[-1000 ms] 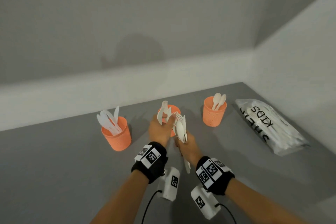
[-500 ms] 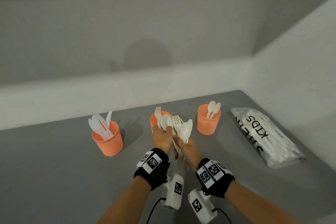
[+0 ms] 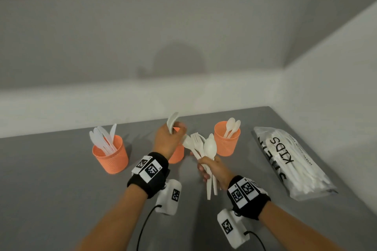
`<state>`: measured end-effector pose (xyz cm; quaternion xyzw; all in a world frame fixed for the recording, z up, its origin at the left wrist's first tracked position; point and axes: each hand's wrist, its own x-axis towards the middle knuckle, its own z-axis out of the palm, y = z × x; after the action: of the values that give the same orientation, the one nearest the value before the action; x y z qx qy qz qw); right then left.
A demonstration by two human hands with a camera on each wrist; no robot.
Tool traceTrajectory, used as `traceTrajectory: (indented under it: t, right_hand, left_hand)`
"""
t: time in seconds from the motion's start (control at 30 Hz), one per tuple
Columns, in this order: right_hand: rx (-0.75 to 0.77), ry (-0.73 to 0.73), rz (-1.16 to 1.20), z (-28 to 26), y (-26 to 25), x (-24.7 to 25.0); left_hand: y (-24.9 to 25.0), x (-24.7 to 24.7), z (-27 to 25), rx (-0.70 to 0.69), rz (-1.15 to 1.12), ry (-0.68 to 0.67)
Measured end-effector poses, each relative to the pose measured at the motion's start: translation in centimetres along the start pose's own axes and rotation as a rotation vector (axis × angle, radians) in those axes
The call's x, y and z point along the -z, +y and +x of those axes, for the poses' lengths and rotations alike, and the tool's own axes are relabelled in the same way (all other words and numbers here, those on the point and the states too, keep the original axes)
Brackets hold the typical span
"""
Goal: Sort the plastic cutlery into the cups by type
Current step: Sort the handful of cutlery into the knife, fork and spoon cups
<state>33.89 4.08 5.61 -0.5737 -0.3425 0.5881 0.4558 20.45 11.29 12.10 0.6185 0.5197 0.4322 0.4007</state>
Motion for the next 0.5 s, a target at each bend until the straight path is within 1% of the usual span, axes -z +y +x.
traceTrajectory:
  t: [0.07,0.1,0.2,0.3,0.37,0.43,0.5]
  right_hand:
    - [-0.019,-0.059,-0.004,0.0,-0.2,0.5]
    - [-0.030,-0.083,-0.012,0.0,-0.2,0.7]
    - [-0.069,-0.158,-0.020,-0.1,-0.1,1.5]
    - [-0.107,-0.252,0.003,-0.4,-0.6,2.3]
    - [-0.140,-0.298,0.013,-0.6,-0.7,2.8]
    - [-0.154,-0.352,-0.013,-0.7,-0.8,3.1]
    - [-0.150,-0.382,-0.074,-0.9,-0.9,3.3]
  left_hand:
    - [-0.1,-0.4,-0.3,-0.033,0.159,-0.102]
    - [0.0,-0.5,-0.3,-0.041,0.245,-0.128]
    - [0.7,-0.9,-0.3,-0.089,0.453,-0.149]
    - [1.9,-1.1,-0.4,-0.153,0.519,-0.247]
    - [2.3,-1.6,-0.8,-0.210,0.646,-0.315]
    - [2.5,-2.0,-0.8,-0.259,0.761,-0.350]
    - [2.6,-1.9,-0.2,-0.289,0.783,-0.376]
